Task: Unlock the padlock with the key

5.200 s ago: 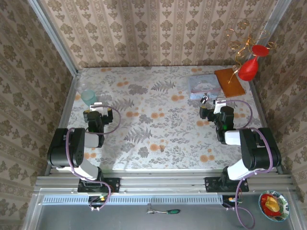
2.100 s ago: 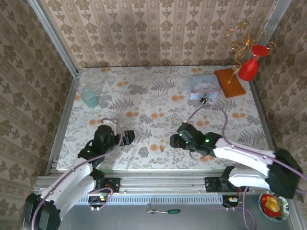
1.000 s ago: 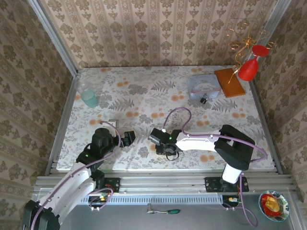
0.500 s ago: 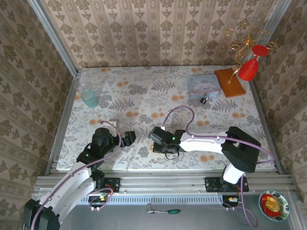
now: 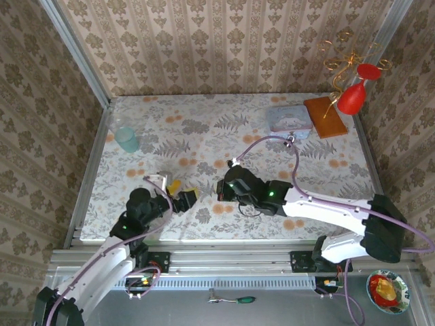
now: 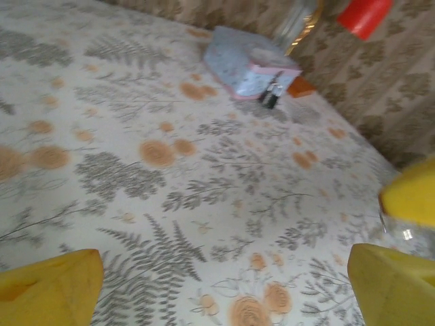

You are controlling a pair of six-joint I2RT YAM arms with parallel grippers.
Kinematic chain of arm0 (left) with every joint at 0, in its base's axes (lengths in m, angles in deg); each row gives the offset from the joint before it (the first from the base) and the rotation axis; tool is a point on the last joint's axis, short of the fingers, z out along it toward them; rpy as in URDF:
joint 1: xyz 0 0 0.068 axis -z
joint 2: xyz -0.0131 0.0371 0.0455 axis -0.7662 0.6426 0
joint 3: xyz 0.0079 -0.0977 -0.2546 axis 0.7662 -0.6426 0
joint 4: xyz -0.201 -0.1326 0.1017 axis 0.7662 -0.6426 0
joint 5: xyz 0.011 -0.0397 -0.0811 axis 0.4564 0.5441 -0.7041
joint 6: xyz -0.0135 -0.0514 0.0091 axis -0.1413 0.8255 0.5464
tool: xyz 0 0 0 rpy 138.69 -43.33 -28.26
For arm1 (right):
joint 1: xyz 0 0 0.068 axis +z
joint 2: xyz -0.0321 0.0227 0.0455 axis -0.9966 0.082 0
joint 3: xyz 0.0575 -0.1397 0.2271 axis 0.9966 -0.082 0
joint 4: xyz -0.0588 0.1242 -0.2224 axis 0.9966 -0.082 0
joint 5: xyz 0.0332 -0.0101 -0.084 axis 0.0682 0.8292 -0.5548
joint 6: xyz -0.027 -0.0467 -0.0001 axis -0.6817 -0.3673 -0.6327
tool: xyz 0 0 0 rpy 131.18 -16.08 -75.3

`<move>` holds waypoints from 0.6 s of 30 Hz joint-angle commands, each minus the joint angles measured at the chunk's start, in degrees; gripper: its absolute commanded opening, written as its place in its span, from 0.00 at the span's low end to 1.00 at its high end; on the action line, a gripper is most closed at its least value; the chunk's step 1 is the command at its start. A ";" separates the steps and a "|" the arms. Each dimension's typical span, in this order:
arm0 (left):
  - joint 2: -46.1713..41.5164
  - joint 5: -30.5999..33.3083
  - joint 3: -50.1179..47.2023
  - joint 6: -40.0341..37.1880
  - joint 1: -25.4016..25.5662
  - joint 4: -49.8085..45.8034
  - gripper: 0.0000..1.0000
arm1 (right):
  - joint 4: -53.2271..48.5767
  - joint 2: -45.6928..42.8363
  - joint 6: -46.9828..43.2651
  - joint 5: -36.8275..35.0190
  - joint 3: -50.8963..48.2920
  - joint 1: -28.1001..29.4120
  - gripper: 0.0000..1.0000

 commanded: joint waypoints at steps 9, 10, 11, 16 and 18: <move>10.32 0.60 3.98 -22.22 16.82 19.53 0.95 | 0.97 -8.89 1.16 1.63 1.02 -1.13 0.00; 11.59 0.27 4.46 -23.37 16.82 20.46 0.96 | 1.51 -9.03 1.19 2.29 1.04 -1.11 0.00; 13.31 -0.03 5.09 -24.44 16.74 21.78 0.95 | 1.68 -9.27 1.33 2.85 1.16 -1.08 0.00; 19.23 -3.71 8.05 -27.82 16.24 25.47 0.84 | 2.97 -10.35 1.73 4.59 0.71 -0.72 0.00; 20.55 -6.04 8.77 -27.84 15.48 26.20 0.78 | 3.27 -10.44 1.43 5.17 0.62 -0.54 0.00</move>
